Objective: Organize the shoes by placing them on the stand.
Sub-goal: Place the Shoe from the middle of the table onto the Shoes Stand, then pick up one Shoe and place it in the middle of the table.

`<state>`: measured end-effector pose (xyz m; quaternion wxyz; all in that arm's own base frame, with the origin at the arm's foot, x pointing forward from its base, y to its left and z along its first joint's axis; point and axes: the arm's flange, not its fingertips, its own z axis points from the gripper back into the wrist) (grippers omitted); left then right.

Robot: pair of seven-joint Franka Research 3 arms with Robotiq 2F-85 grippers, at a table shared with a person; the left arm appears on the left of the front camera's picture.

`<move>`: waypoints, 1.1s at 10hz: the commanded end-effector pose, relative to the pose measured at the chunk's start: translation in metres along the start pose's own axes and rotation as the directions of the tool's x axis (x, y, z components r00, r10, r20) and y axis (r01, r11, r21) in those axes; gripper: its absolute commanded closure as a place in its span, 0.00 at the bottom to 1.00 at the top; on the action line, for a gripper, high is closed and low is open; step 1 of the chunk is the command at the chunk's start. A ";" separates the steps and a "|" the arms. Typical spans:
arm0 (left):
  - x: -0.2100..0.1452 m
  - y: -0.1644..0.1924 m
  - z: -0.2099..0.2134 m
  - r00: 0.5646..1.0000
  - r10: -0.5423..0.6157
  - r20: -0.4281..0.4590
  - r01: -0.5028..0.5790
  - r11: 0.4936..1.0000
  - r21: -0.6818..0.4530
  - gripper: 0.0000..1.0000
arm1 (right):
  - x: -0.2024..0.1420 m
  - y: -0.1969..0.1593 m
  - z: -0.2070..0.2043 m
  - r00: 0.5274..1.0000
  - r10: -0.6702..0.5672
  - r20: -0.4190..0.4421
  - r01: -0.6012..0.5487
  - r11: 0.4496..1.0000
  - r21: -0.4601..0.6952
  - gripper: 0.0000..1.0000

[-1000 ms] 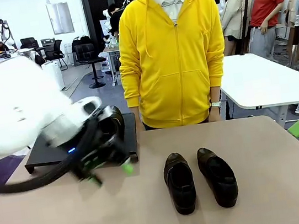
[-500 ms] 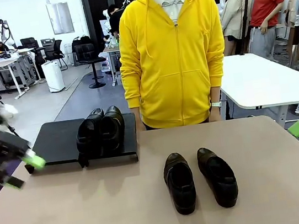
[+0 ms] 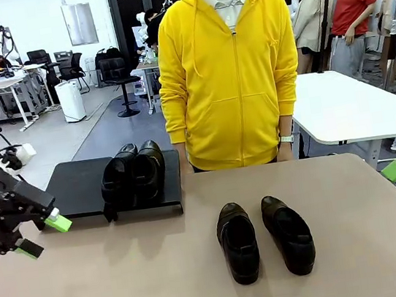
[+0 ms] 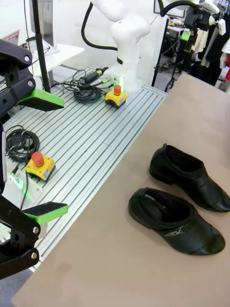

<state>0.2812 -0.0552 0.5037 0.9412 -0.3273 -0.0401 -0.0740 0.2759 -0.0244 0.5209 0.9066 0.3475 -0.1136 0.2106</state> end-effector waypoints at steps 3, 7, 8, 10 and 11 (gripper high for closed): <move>0.000 0.003 0.009 1.000 0.016 0.009 -0.016 1.000 -0.021 0.00 | 0.003 0.002 0.002 1.000 -0.007 0.003 0.007 1.000 0.011 0.00; 0.000 0.003 0.009 1.000 0.016 0.009 -0.016 1.000 -0.021 0.00 | 0.003 0.002 0.002 1.000 -0.007 0.003 0.007 1.000 0.011 0.00; 0.000 0.003 0.009 1.000 0.016 0.009 -0.016 1.000 -0.021 0.00 | 0.003 0.002 0.002 1.000 -0.007 0.003 0.007 1.000 0.011 0.00; 0.000 0.003 0.009 1.000 0.016 0.009 -0.016 1.000 -0.021 0.00 | 0.003 0.002 0.002 1.000 -0.007 0.003 0.007 1.000 0.011 0.00; 0.000 0.003 0.009 1.000 0.016 0.009 -0.016 1.000 -0.021 0.00 | 0.003 0.002 0.002 1.000 -0.007 0.003 0.007 1.000 0.011 0.00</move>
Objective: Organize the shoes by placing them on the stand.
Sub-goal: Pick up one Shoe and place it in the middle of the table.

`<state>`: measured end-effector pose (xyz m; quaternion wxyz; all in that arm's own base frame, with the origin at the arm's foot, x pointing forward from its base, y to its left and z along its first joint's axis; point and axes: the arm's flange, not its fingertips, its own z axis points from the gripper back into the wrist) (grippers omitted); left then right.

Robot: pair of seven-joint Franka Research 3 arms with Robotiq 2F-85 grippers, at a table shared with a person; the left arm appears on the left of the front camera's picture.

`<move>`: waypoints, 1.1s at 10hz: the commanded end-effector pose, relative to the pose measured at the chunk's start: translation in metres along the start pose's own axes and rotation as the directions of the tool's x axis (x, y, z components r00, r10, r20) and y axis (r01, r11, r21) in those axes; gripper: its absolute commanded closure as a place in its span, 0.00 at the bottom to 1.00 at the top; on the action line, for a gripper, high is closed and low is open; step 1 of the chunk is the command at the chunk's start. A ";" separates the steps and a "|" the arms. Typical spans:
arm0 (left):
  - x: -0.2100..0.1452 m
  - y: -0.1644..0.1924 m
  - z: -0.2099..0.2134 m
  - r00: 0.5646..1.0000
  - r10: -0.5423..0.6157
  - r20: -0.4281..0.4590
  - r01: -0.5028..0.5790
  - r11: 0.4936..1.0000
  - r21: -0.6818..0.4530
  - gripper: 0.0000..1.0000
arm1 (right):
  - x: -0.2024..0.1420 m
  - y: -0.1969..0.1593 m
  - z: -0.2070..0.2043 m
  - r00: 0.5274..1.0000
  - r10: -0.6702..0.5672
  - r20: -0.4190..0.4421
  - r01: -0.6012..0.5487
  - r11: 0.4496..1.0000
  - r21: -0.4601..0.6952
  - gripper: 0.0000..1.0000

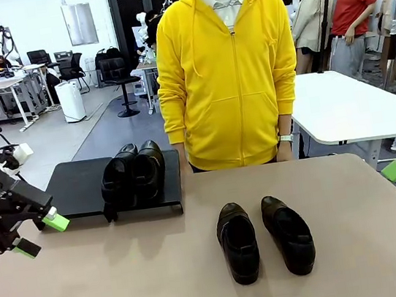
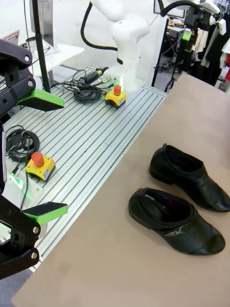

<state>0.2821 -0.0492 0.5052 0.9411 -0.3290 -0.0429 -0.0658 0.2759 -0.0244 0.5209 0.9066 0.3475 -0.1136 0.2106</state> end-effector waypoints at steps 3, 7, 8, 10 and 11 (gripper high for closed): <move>0.000 -0.001 0.004 1.000 0.003 -0.002 -0.003 1.000 -0.019 0.00 | 0.003 0.002 0.002 1.000 -0.007 0.003 0.007 1.000 0.011 0.00; 0.000 -0.001 0.004 1.000 0.003 -0.002 -0.003 1.000 -0.019 0.00 | 0.023 0.030 0.000 0.997 -0.061 0.044 0.068 0.978 -0.196 0.00; 0.000 -0.001 0.004 1.000 0.003 -0.002 -0.003 1.000 -0.019 0.00 | 0.062 0.050 -0.037 0.995 -0.080 0.063 0.097 0.938 -0.332 0.00; 0.000 -0.001 0.004 1.000 0.003 -0.002 -0.003 1.000 -0.019 0.00 | 0.133 0.071 -0.142 0.979 -0.174 0.102 0.201 0.878 -0.434 0.00; 0.000 -0.001 0.004 1.000 0.003 -0.002 -0.003 1.000 -0.019 0.00 | 0.147 0.081 -0.195 0.978 -0.173 0.114 0.207 0.805 -0.556 0.00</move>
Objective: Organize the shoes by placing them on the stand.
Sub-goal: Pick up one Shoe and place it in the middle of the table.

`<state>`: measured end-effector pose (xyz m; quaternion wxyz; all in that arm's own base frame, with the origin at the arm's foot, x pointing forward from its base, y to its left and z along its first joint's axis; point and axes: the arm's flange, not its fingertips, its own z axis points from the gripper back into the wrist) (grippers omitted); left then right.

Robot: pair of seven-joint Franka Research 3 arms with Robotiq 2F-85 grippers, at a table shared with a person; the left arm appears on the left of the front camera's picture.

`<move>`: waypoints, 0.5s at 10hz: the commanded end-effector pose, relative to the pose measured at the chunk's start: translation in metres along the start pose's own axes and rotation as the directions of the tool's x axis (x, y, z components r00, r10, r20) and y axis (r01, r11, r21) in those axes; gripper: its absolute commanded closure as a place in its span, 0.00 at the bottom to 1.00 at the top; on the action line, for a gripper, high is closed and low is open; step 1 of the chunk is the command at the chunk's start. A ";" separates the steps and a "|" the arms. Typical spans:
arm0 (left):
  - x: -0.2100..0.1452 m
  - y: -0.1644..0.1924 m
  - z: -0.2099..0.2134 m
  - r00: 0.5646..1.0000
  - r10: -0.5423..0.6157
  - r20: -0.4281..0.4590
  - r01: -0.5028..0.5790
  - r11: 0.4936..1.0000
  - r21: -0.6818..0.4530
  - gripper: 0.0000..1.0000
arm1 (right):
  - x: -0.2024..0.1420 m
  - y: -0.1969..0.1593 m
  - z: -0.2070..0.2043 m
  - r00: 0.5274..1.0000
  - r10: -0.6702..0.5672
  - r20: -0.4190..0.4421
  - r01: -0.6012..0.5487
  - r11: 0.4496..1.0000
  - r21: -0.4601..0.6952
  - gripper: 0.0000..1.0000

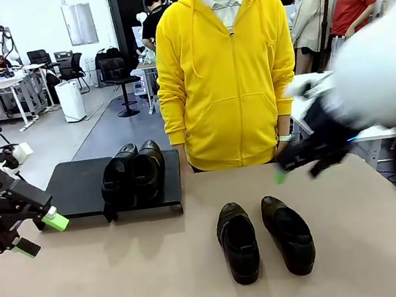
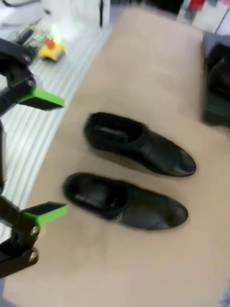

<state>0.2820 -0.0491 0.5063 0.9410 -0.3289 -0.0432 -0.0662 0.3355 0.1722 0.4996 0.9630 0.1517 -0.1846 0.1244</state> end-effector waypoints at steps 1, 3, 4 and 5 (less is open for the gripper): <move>0.000 0.000 0.003 1.000 0.004 -0.002 -0.004 1.000 -0.019 0.00 | 0.033 0.033 -0.069 0.995 -0.091 -0.041 0.078 0.966 -0.245 0.00; 0.000 0.000 0.003 1.000 0.004 -0.002 -0.004 1.000 -0.019 0.00 | 0.015 0.029 -0.047 0.995 -0.043 -0.090 0.028 0.986 -0.164 0.00; 0.000 0.000 0.003 1.000 0.004 -0.002 -0.004 1.000 -0.019 0.00 | 0.004 0.052 -0.082 1.000 -0.018 -0.009 0.017 0.987 -0.161 0.00; 0.000 0.000 0.003 1.000 0.004 -0.002 -0.004 1.000 -0.019 0.00 | 0.004 0.052 -0.082 1.000 -0.018 -0.009 0.017 0.987 -0.161 0.00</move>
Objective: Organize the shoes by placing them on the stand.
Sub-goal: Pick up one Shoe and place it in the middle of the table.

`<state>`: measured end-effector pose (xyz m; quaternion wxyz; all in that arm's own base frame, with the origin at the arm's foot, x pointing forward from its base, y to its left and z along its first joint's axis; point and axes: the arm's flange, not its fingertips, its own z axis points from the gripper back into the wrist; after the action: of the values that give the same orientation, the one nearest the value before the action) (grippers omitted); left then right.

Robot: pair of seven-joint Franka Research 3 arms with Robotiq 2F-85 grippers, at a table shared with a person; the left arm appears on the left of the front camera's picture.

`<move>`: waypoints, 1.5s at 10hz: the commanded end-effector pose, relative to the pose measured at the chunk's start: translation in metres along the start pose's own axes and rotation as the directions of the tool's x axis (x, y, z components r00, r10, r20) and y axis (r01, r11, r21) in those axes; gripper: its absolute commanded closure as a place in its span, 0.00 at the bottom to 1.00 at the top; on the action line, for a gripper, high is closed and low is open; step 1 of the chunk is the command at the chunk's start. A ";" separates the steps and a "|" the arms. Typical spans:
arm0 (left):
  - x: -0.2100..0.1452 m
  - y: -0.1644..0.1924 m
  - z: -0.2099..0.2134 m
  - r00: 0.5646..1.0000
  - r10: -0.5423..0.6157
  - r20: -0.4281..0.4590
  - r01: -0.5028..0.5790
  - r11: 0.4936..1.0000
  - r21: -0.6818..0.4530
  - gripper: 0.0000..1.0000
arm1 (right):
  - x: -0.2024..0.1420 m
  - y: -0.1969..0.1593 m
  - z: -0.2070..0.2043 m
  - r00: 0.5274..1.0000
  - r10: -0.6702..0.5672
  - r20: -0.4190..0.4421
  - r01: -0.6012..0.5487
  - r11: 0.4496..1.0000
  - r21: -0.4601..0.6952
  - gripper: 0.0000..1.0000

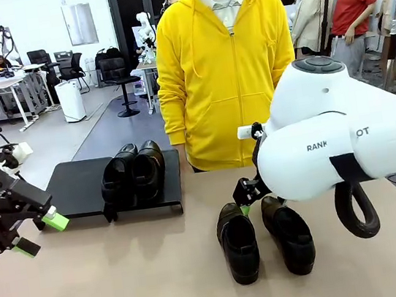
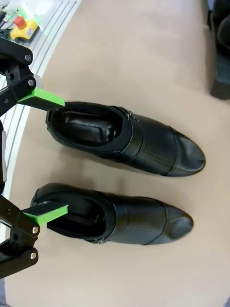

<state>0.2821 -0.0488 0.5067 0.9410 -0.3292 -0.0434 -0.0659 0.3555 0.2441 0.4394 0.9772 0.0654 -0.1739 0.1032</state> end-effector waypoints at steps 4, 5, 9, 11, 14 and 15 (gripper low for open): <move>-0.001 0.000 0.003 1.000 0.003 -0.002 -0.003 1.000 -0.018 0.00 | 0.000 0.005 -0.044 0.990 -0.001 -0.143 -0.001 1.000 -0.010 0.00; -0.001 0.000 0.003 1.000 0.003 -0.002 -0.003 1.000 -0.018 0.00 | -0.002 0.006 -0.048 0.989 -0.004 -0.146 0.004 1.000 -0.001 0.00; -0.001 0.000 0.003 1.000 0.003 -0.002 -0.003 1.000 -0.018 0.00 | -0.002 0.004 -0.068 0.979 -0.061 -0.195 0.062 0.998 0.001 0.00; -0.001 0.000 0.003 1.000 0.003 -0.002 -0.003 1.000 -0.018 0.00 | 0.006 0.008 -0.083 0.975 -0.058 -0.213 0.065 0.998 0.025 0.00; -0.001 0.000 0.003 1.000 0.003 -0.002 -0.003 1.000 -0.018 0.00 | 0.013 0.016 -0.092 0.972 -0.041 -0.232 0.050 0.998 0.033 0.00; -0.001 0.000 0.003 1.000 0.003 -0.002 -0.003 1.000 -0.018 0.00 | 0.015 0.016 -0.097 0.970 -0.057 -0.234 0.061 0.998 0.009 0.00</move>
<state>0.2821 -0.0488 0.5069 0.9409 -0.3293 -0.0432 -0.0661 0.3908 0.2712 0.3549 0.9911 0.0754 -0.0523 0.0969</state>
